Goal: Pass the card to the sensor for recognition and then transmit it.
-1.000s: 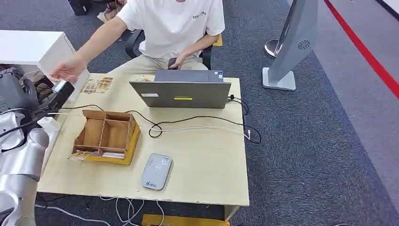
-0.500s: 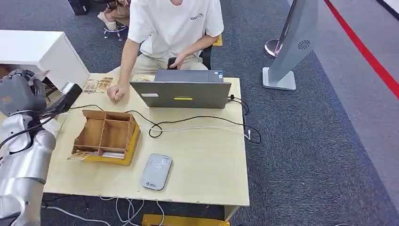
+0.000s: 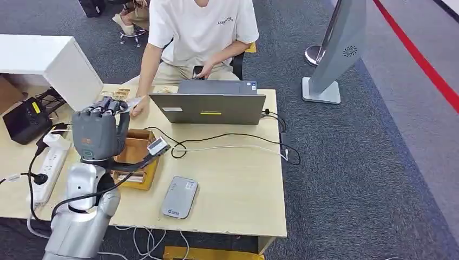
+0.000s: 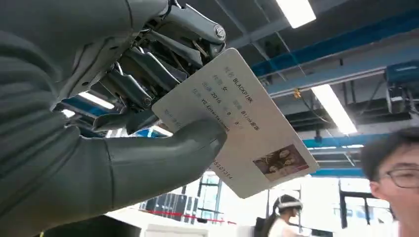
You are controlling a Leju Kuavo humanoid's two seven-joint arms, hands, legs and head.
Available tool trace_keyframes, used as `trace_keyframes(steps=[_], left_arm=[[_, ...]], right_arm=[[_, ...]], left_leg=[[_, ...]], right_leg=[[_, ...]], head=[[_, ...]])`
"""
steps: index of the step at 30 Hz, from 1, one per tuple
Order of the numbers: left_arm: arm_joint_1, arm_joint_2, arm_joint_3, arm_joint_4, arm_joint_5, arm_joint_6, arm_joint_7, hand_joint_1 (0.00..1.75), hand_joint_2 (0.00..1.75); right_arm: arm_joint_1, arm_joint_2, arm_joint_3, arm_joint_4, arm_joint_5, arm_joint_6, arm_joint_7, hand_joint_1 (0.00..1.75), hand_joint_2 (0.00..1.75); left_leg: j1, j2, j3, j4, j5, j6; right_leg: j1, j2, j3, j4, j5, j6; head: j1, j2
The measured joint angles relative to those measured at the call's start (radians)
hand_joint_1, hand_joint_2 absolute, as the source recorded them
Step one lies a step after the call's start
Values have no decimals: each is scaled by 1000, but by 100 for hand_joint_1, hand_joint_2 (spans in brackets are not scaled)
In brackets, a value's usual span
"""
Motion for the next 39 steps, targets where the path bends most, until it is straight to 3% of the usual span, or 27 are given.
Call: trace_keyframes(steps=[4,8,19,31,36,39], left_arm=[[10,-12,-32,0,0,-5,8,175,175],[19,-24,-65,14,9,-55,8,175,175],[108,-96,-195,181,-17,-138,54,175,175],[176,-110,-238,185,-45,-186,115,175,175],[191,-110,-245,163,-126,-198,221,175,175],[198,-110,-249,154,-128,-203,242,175,175]], right_arm=[[1,0,-3,0,1,0,0,0,175],[2,0,-5,0,-1,0,0,0,175],[9,0,-37,0,-21,0,-4,0,175],[23,-1,-74,0,-37,0,-14,0,175],[25,-2,-88,0,-46,0,-14,0,175],[25,-2,-97,0,-55,0,-13,0,175]], left_leg=[[0,0,0,0,0,0],[0,0,0,0,0,0],[0,0,-1,0,-1,0],[0,0,-2,0,-1,0],[0,0,-2,0,-1,0],[0,0,-2,0,-1,0]], right_leg=[[0,0,0,0,0,0],[0,0,0,0,0,0],[0,0,-1,0,0,0],[0,0,-1,0,0,0],[0,0,-1,0,0,0],[0,0,-1,0,0,0]], head=[[0,0],[0,0],[0,0],[0,0],[0,0],[0,0]])
